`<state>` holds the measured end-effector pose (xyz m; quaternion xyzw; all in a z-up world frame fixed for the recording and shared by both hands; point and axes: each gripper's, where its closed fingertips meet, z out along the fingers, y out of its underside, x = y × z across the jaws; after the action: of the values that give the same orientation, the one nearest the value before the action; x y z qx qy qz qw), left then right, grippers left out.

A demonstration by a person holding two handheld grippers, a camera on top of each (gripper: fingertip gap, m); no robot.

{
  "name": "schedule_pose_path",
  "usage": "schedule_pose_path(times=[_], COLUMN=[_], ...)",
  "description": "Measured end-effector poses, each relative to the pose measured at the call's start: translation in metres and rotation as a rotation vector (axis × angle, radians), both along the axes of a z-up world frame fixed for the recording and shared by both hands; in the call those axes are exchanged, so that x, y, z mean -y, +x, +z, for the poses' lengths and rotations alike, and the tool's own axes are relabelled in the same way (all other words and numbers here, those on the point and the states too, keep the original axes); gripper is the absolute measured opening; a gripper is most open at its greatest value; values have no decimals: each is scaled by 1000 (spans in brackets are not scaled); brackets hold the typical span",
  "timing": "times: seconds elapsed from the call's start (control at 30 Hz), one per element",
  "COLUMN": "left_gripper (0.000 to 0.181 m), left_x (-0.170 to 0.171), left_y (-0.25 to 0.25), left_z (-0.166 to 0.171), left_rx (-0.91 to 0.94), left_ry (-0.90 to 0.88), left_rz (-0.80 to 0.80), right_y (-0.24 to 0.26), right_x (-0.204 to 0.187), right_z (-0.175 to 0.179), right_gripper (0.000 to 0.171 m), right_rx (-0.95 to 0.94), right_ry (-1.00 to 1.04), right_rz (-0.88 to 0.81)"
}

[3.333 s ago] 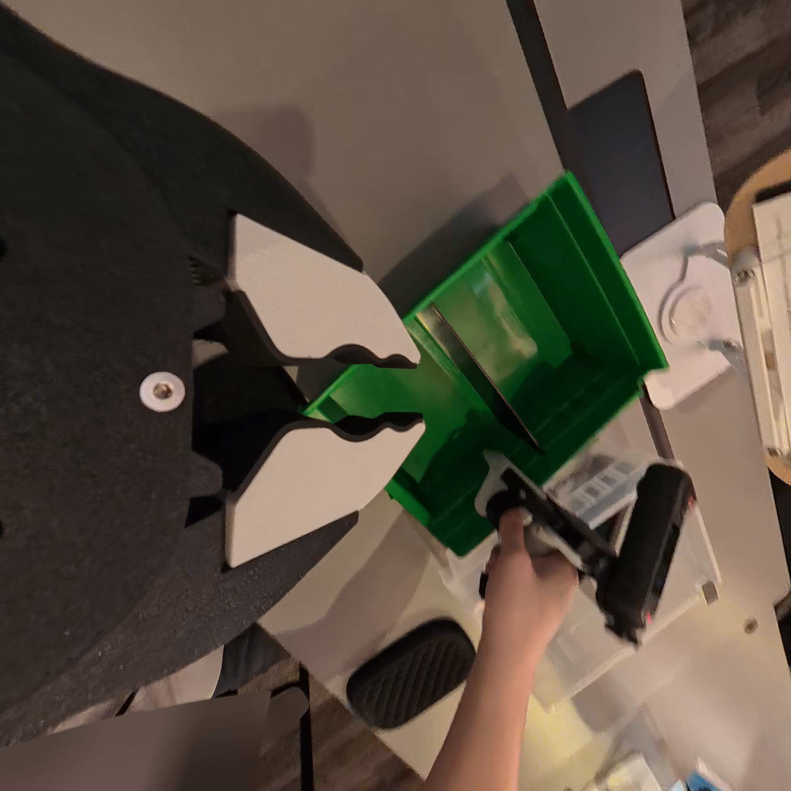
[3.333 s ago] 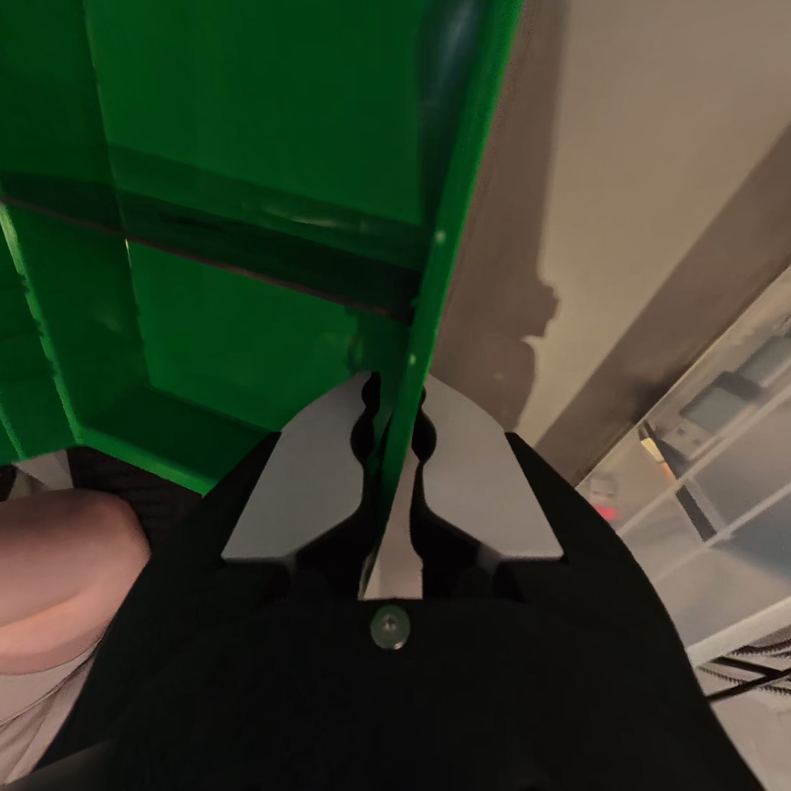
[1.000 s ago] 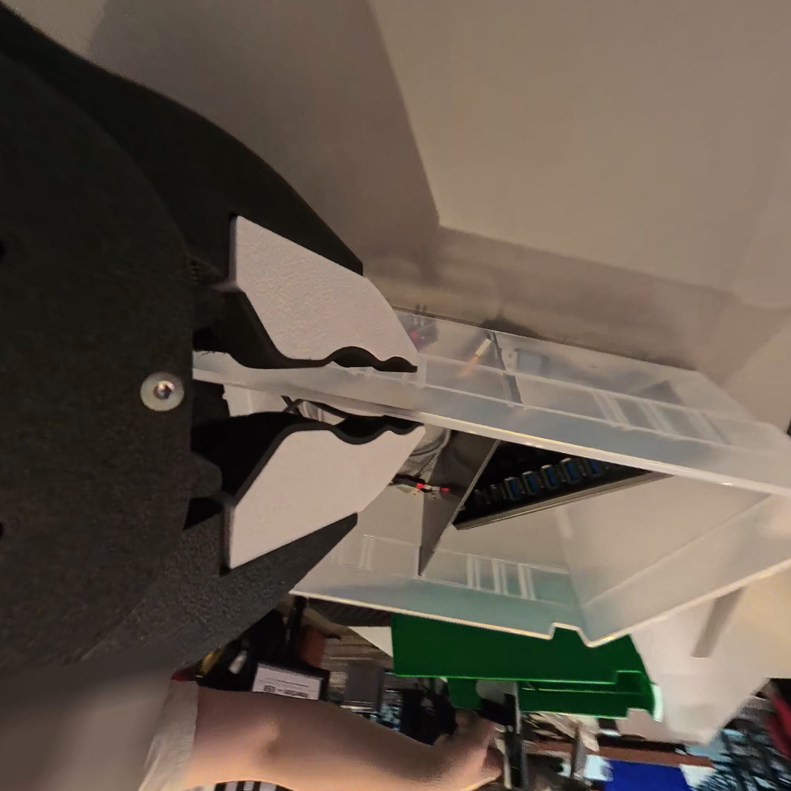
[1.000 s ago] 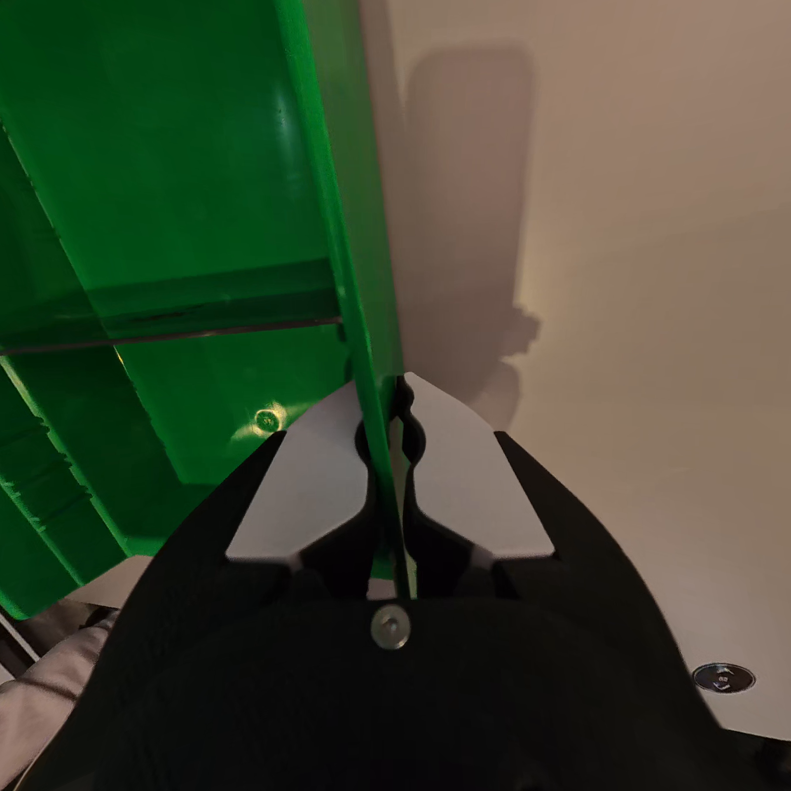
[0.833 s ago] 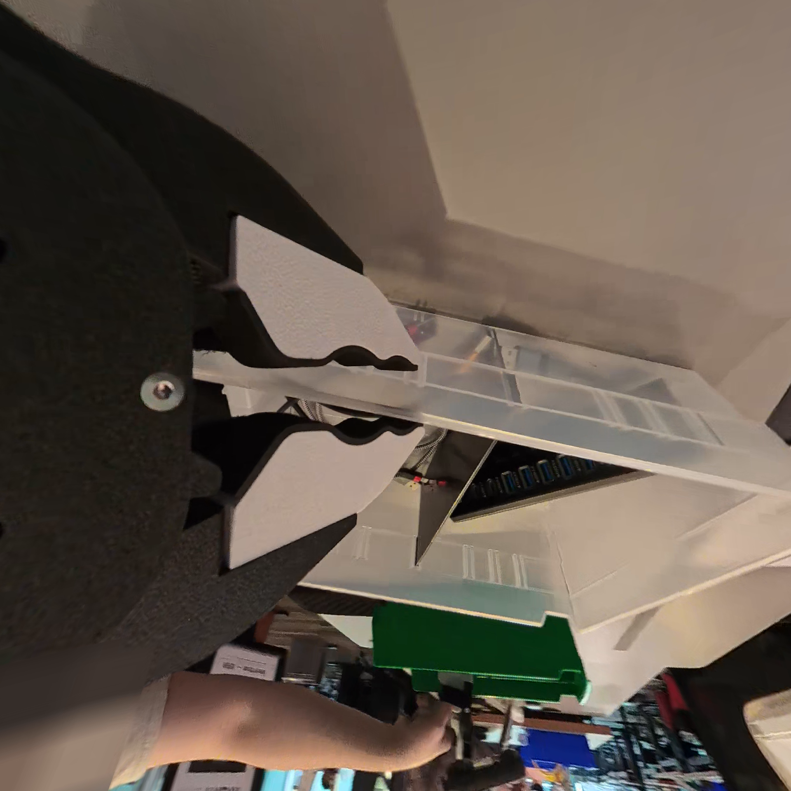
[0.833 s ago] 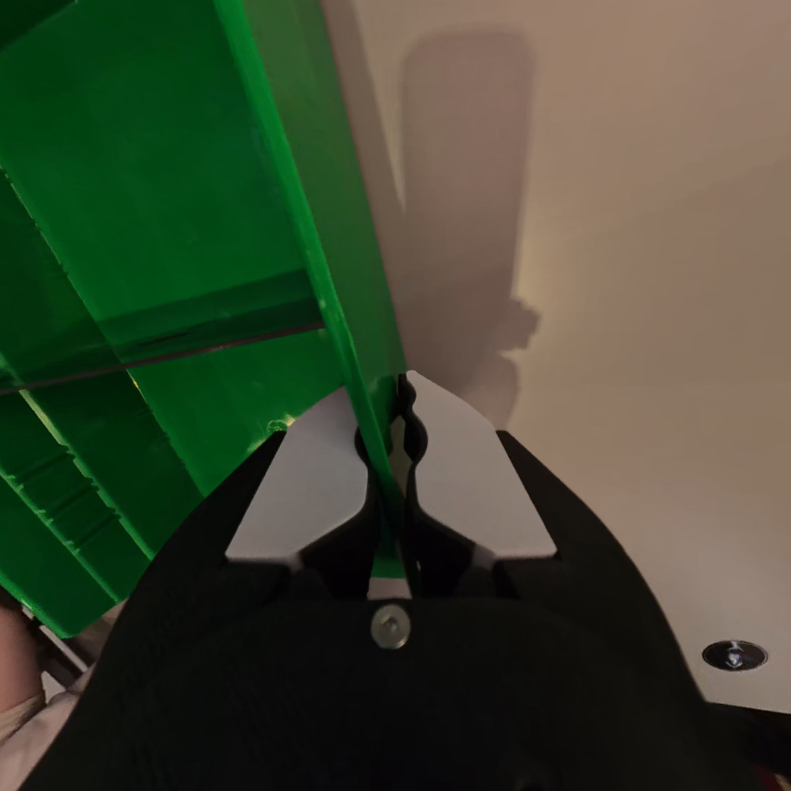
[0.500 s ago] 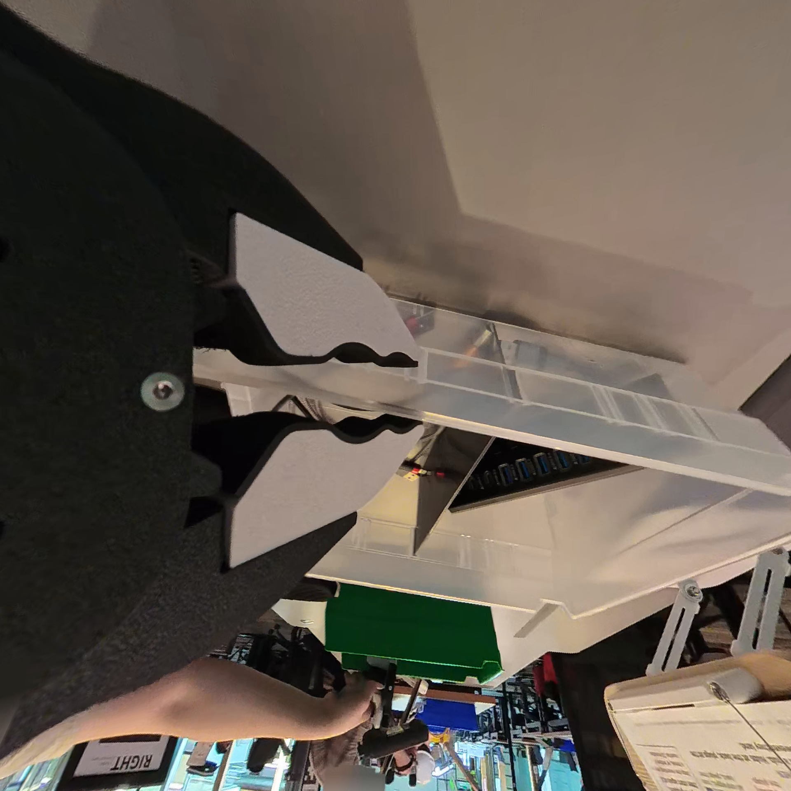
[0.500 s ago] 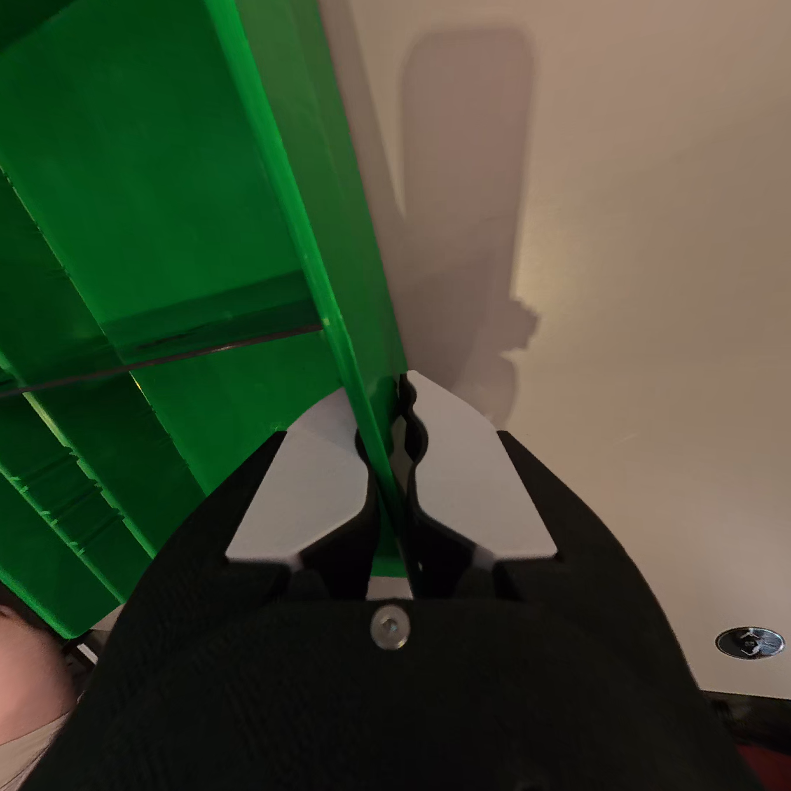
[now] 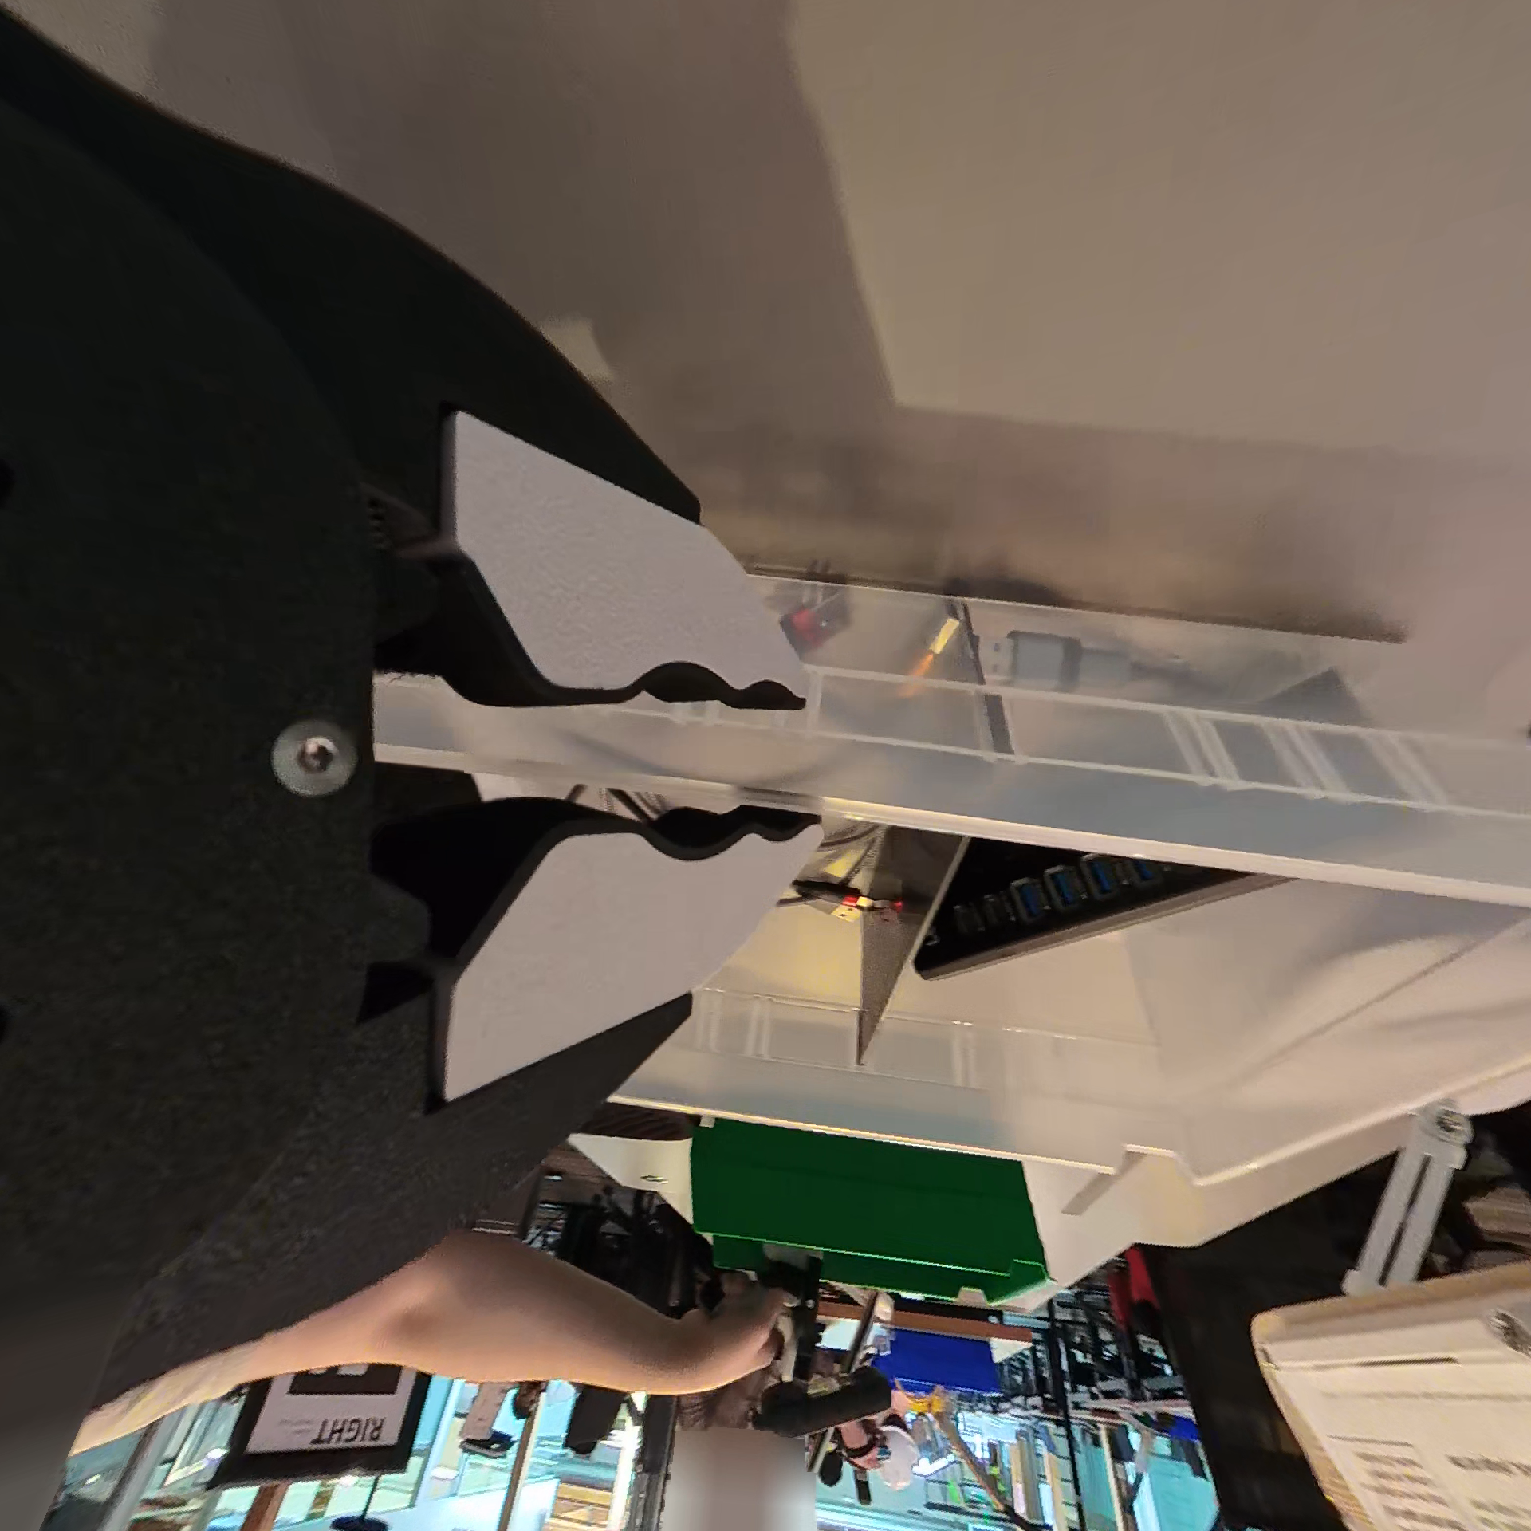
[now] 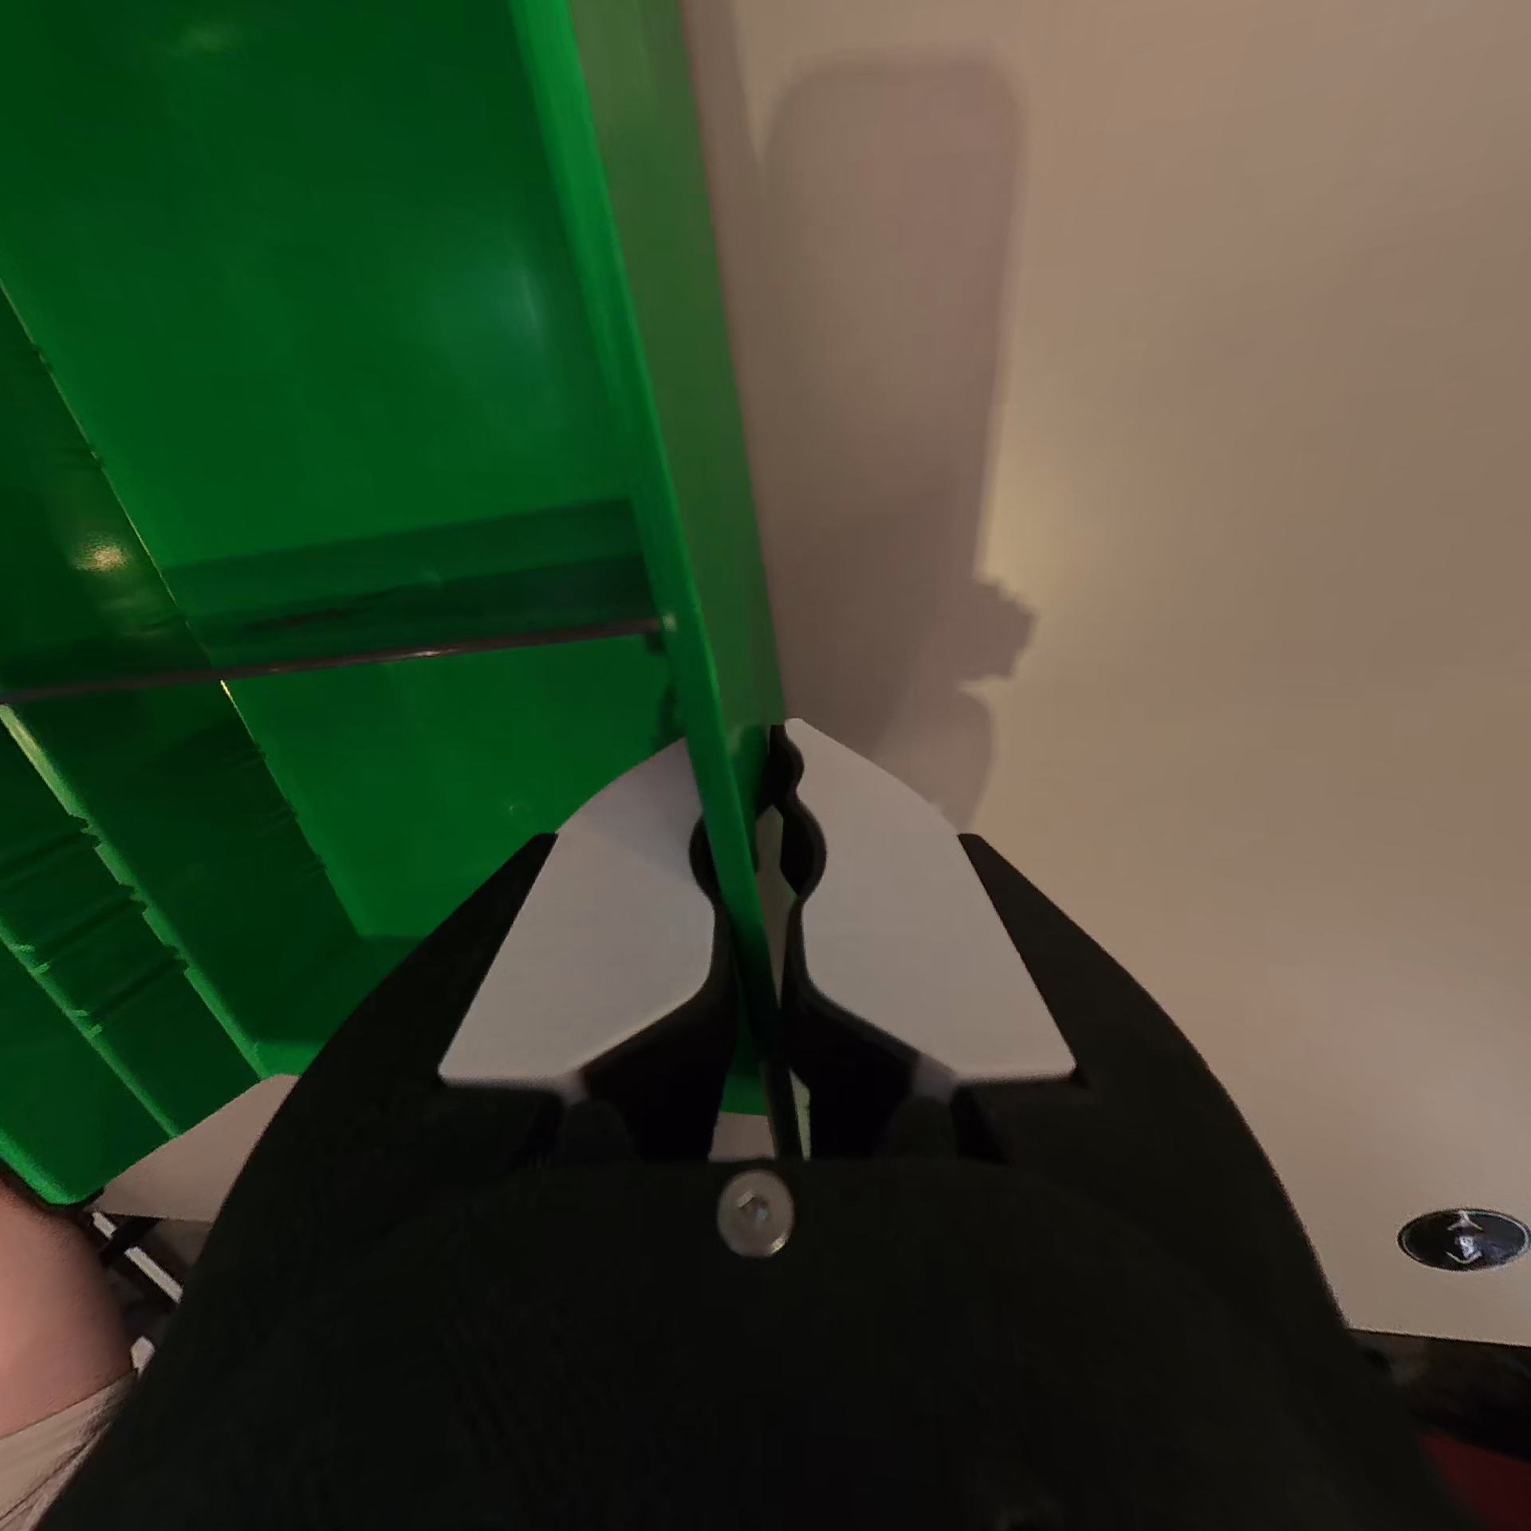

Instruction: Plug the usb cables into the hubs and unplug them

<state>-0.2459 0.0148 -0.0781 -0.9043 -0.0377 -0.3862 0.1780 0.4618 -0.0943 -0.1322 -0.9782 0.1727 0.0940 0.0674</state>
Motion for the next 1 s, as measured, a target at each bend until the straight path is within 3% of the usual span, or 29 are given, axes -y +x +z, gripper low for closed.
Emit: schedule_pose_path(times=[0.27,0.47,0.63,0.77,1.0], left_gripper=[22,22,23,21,26], left_x=[-15,1,41,41,36], left_y=[-16,-29,-14,-11,-6], left_z=[2,2,2,0,-6], left_rx=[45,34,43,-48,-42], left_ry=[58,21,-92,-63,-72], left_rz=[129,149,-5,-72,-119], right_y=[-5,-1,0,0,-2], right_x=[-15,-14,-8,-9,-5], right_z=[0,0,0,0,-1], right_gripper=[7,8,7,8,7], right_rx=[7,4,44,31,30], right_ry=[4,21,-9,19,12], right_rz=[14,82,149,138,164])
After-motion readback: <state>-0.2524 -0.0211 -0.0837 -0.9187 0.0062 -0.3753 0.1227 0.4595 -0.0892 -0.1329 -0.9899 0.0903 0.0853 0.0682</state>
